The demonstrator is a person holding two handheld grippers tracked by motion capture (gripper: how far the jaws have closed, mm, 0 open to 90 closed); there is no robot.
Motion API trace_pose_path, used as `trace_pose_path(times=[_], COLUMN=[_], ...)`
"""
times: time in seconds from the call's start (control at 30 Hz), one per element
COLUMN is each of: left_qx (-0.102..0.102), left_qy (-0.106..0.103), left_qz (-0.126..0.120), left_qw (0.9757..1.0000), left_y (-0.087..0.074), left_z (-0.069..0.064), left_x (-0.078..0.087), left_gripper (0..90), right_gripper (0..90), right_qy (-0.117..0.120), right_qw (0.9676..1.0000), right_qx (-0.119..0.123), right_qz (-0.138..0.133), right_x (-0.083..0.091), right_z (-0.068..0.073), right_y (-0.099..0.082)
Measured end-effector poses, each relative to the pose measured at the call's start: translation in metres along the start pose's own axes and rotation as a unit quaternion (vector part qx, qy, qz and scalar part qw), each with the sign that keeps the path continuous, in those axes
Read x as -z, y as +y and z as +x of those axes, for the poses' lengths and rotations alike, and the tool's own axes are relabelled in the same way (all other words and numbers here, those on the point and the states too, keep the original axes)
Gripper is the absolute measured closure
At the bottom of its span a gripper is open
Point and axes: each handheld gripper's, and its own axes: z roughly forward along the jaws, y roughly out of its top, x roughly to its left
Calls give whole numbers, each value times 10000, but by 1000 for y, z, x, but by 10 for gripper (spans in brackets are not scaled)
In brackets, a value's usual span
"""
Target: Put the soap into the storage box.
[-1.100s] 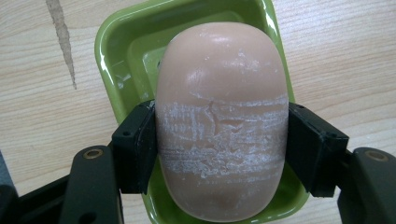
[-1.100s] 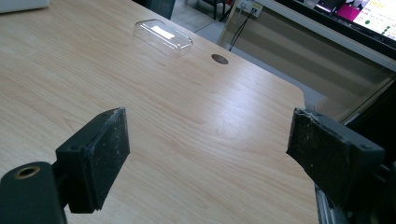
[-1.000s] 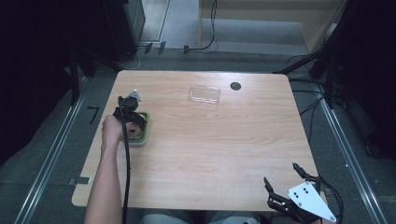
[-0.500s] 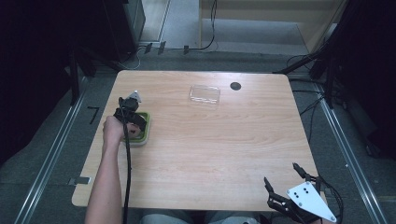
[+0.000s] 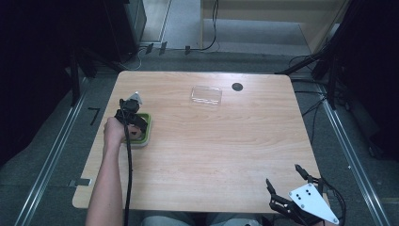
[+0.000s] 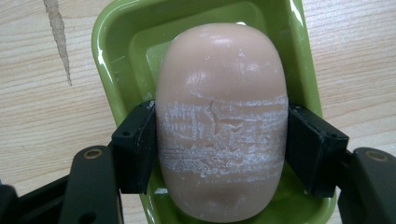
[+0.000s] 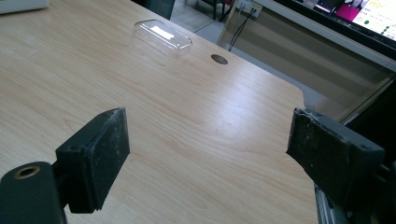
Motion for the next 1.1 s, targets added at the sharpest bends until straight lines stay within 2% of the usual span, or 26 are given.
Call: trace_pose_path(times=[0.63,0.77,0.83,1.1], left_qx=[21,-13,4,-1], left_qy=[-63,8,-39,68], left_qz=[-53,-110,-101,-133], left_qw=[10000,9999,9999,9999], left_y=[-1,-1,-1,-3], left_z=[2,1,1,1], left_x=[2,7,6,15], left_gripper=[324,227,225,148], right_gripper=[133,133,133,133], right_qy=[-1,-9,-9,-27], right_qw=[10000,10000,10000,10000], right_qx=[-9,-12,-5,-8], right_qz=[-3,-2,-1,-20], right_x=[0,0,0,0], right_z=[0,0,0,0], right_y=[0,0,0,0])
